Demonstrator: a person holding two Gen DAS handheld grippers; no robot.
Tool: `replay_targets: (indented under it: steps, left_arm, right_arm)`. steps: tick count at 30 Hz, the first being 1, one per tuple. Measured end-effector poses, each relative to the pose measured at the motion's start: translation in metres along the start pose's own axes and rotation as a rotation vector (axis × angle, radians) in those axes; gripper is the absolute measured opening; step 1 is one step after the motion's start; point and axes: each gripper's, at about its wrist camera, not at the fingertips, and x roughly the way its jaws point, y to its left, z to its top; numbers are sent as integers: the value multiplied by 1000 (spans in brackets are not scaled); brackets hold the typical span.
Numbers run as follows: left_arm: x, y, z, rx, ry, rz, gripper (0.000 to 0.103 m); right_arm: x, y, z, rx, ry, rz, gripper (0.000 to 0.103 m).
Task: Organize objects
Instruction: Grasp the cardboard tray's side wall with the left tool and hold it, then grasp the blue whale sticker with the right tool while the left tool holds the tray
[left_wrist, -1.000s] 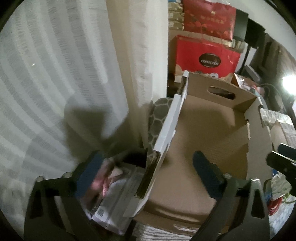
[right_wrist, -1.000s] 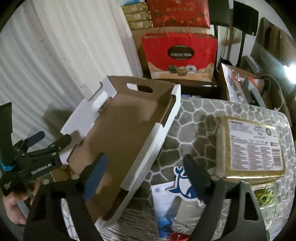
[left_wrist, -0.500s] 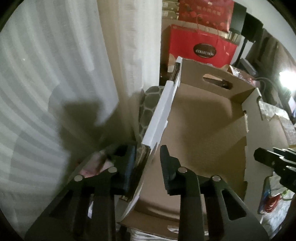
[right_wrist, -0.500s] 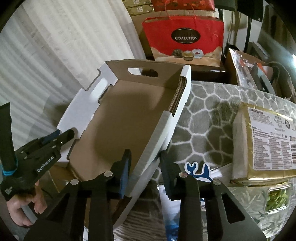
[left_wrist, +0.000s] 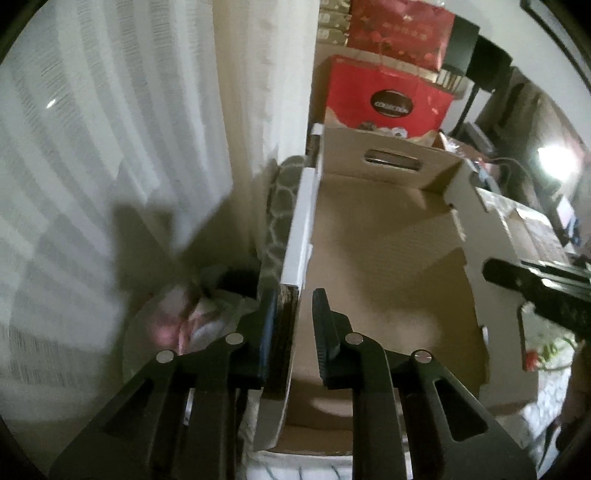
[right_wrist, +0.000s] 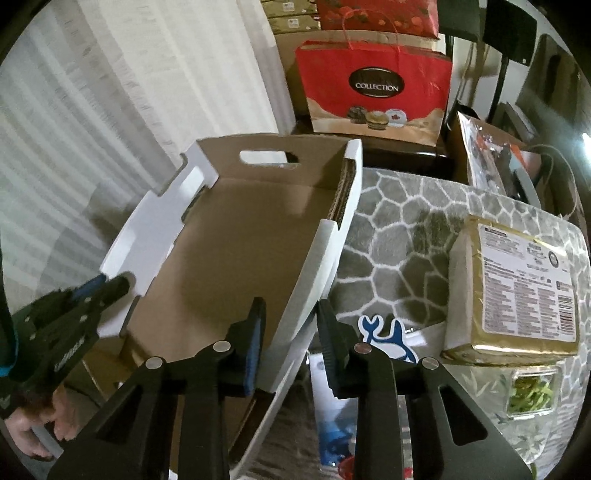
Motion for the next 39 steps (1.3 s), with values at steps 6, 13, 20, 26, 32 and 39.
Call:
replay_targets:
  steps: [6,13,20,26,32,39]
  left_arm:
    - [-28,1,-29,-35,-29,-60,18]
    - [-35,2,-48,-58,-34,-49,18]
    - [-15,2,-53,-70,3,0,26]
    - [-4,-1,-56,-50,10,25,26]
    - [-4,9,-61,-93,8,-10,12]
    - [-6,14,-64,-106,9,-11,11]
  right_arm:
    - [-7,0,-19,-27,19,19,29]
    - [-6,2,-45,-47,60,61,29]
    - [-35,-11,-40,-44,5,105,49]
    - [-45,-38,-22,-38,-10,19,49]
    - [-19,-48,-19,-81,58,-43,49]
    - [8,-43,-18,-188,114,-124,49]
